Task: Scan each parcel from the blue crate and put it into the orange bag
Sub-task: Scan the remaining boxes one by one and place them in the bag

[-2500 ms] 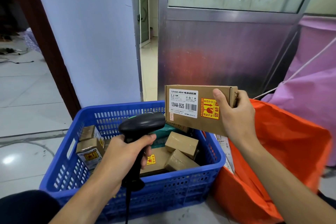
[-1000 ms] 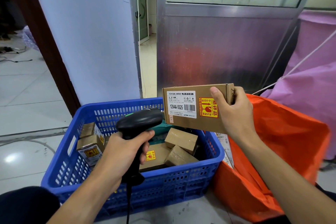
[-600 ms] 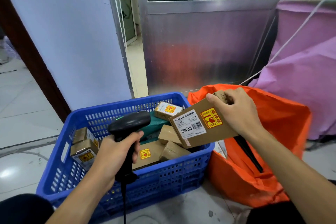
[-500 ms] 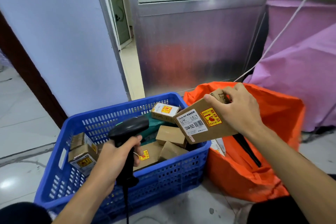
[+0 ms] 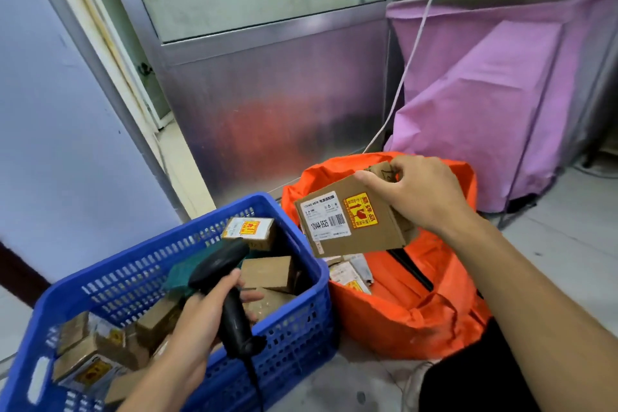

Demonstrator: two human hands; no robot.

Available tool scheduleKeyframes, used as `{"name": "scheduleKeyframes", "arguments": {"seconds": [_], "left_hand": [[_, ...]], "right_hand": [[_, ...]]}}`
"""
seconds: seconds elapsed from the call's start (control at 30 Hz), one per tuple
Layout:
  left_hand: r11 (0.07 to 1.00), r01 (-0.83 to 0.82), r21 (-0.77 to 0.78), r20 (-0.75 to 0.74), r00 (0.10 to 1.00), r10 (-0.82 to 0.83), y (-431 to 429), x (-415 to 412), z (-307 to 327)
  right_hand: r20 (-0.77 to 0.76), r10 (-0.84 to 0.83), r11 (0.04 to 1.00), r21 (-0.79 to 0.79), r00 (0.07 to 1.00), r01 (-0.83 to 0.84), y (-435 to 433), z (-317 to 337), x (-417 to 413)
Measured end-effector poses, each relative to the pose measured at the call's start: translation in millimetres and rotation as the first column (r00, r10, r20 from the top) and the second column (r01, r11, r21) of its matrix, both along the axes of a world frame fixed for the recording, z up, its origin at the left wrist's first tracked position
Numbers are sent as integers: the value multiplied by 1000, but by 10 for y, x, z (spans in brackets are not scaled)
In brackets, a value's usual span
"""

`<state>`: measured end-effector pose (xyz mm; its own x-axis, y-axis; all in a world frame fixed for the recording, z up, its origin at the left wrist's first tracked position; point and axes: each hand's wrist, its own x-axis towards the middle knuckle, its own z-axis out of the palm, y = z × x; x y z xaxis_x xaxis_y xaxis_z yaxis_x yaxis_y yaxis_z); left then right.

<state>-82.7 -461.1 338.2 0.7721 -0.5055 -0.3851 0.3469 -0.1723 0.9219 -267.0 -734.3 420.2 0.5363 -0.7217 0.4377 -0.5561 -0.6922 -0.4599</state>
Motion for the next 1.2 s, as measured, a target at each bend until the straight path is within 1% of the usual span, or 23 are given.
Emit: {"name": "scheduleKeyframes", "arguments": {"seconds": [0.03, 0.1, 0.2, 0.27, 0.33, 0.4, 0.47, 0.53, 0.6, 0.67, 0.77, 0.83, 0.97, 1.03, 1.1, 1.2], "left_hand": [[1000, 9, 8, -21, 1000, -9, -114, 1, -35], [999, 25, 29, -53, 998, -24, -314, -9, -114], [998, 48, 35, -57, 997, -46, -587, -52, -202], [997, 64, 50, -16, 998, -63, -774, -82, -250], [998, 58, 25, 35, 998, -59, -959, -104, -284], [999, 50, -3, 55, 997, -50, -1161, -131, -319], [999, 41, 4, 97, 994, -41, -1360, -132, -358], [999, 41, 27, 150, 988, -45, -1551, -95, -448], [996, 77, 56, 236, 968, -88, -1705, -42, -566], [987, 116, 111, 349, 925, -148, -1822, 30, -688], [979, 91, 183, 476, 863, -169, -2015, 205, -907], [980, 55, 189, 503, 852, -145, -2135, 318, -1004], [985, 7, 173, 492, 866, -92, -2374, 440, -1216], [985, -48, 165, 532, 846, -48, -2441, 422, -1280], [982, -69, 175, 586, 809, -48, -2484, 405, -1359], [982, -83, 168, 647, 761, -47, -2523, 420, -1471]], "right_hand": [[4, -26, 999, 28, 1000, 25, -84, 22, -55], [53, -61, 989, 135, 997, 54, -255, 27, -142], [132, -110, 958, 278, 985, 70, -464, -11, -209], [109, -119, 944, 320, 987, 79, -576, -69, -186], [55, -119, 934, 344, 991, 93, -660, -180, -134], [-3, -124, 923, 365, 992, 117, -759, -370, -77], [-71, -128, 896, 419, 989, 147, -853, -617, -30], [-144, -115, 852, 495, 983, 172, -953, -896, 10], [-186, -83, 800, 574, 979, 177, -1052, -1185, 73], [-193, -80, 743, 643, 978, 188, -1151, -1469, 145], [-195, -104, 651, 728, 975, 215, -1357, -1963, 315], [-185, -125, 590, 776, 975, 223, -1472, -2265, 426], [-147, -220, 477, 846, 964, 238, -1719, -2936, 696], [-114, -274, 419, 880, 955, 225, -1830, -3232, 845], [-100, -309, 375, 901, 946, 218, -1935, -3495, 1023], [-103, -330, 332, 918, 938, 218, -2071, -3761, 1322]]}}
